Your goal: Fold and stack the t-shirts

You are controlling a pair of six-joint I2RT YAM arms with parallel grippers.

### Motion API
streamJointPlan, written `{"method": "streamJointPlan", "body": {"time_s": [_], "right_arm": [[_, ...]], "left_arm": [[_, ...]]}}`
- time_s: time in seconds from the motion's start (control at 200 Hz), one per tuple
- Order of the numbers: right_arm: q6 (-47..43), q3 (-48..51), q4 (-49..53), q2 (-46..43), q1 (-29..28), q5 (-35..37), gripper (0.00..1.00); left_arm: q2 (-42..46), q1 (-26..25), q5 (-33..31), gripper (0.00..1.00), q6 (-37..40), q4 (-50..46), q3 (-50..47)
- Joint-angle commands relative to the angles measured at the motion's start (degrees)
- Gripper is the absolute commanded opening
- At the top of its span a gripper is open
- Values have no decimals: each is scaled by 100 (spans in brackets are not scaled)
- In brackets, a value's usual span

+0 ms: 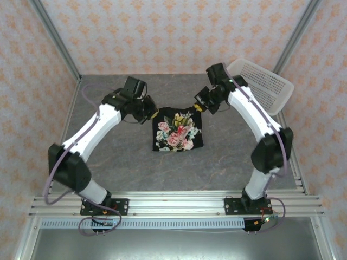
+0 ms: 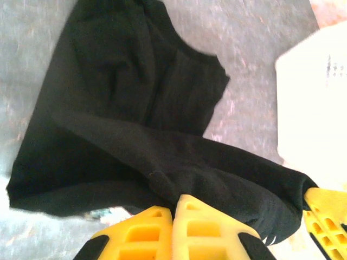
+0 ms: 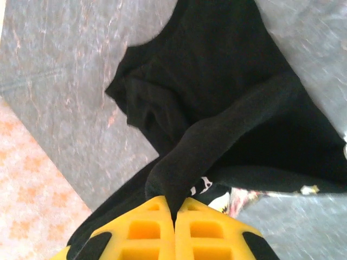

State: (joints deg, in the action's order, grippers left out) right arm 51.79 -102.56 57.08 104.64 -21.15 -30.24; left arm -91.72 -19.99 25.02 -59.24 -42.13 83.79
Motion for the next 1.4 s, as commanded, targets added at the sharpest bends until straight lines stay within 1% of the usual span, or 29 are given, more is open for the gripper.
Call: {"method": "streamJointPlan", "body": {"time_s": [0.0,0.02,0.06,0.08,0.095,0.12,0.14,0.185,0.24,0.29,0.3,0.32,0.38,0.425,0.52,0.6,0.64,0.701,0.791,0.836,0.871,0.931,0.946,1.011,1.091,1.151,1.246,1.396], "right_arm": [[-55,-591,-315,1084,286,-306,0],[-54,-752,-320,1283,329,-292,4],[-97,-1127,-334,1669,396,-197,20],[-141,-1341,-313,1848,420,-104,31],[-181,-1514,-260,1981,441,-18,37],[-276,-1805,-191,2181,460,101,45],[-372,-2050,-120,2301,460,217,50],[-593,-2591,184,2567,461,578,57],[-815,-2923,389,2642,451,842,60],[-965,-2845,435,2468,436,1036,61],[-992,-2801,431,2413,429,1083,64],[-1069,-2661,408,2281,406,1167,66],[-1251,-2055,225,1805,341,1322,67],[-1320,-1451,26,1392,274,1375,66],[-1231,44,-643,495,91,1226,56],[-1127,1194,-1154,-277,-155,1229,44],[-1080,1728,-1390,-660,-264,1251,42],[-942,2502,-1779,-1216,-359,1196,42],[-645,3607,-2477,-1887,-373,921,51],[-580,3981,-2682,-2063,-369,816,54],[-553,4187,-2793,-2129,-357,697,56],[-507,4408,-2849,-2166,-327,540,57],[-490,4442,-2859,-2174,-313,517,57],[-468,4529,-2845,-2221,-273,461,57],[-511,4530,-2780,-2321,-225,475,57],[-592,4493,-2653,-2378,-182,488,58],[-700,4506,-2479,-2513,-98,473,58],[-732,4719,-2341,-2894,69,397,58]], "left_arm": [[-1047,282,-80,2,303,112,771],[-1292,340,-84,7,357,42,994],[-1895,458,-84,18,438,-160,1467],[-2166,510,-76,23,475,-234,1680],[-2338,558,-67,27,501,-287,1837],[-2574,627,-73,32,517,-354,2052],[-2696,683,-106,35,518,-383,2185],[-2759,720,-328,42,574,-384,2390],[-2622,717,-694,53,698,-483,2514],[-2402,703,-901,55,763,-615,2457],[-2343,697,-928,55,773,-635,2418],[-2209,679,-997,55,801,-658,2301],[-1722,546,-1206,55,861,-638,1772],[-1282,406,-1203,54,794,-477,1221],[-579,-5,-989,52,369,-54,53],[-76,-426,-828,51,-186,331,-804],[126,-633,-790,51,-519,472,-1157],[391,-924,-744,52,-1071,593,-1625],[759,-1326,-711,52,-2174,1199,-2383],[871,-1522,-791,58,-2683,1521,-2649],[880,-1666,-854,62,-3022,1760,-2769],[735,-1856,-857,63,-3463,2209,-2869],[682,-1905,-858,65,-3561,2301,-2876],[452,-2089,-914,68,-4011,2518,-2850],[220,-2314,-1157,68,-4639,3011,-2962],[48,-2449,-1311,68,-5012,3161,-2973],[-229,-2559,-1504,68,-5355,3378,-2906],[-610,-2571,-1634,67,-5622,3150,-2635]]}}
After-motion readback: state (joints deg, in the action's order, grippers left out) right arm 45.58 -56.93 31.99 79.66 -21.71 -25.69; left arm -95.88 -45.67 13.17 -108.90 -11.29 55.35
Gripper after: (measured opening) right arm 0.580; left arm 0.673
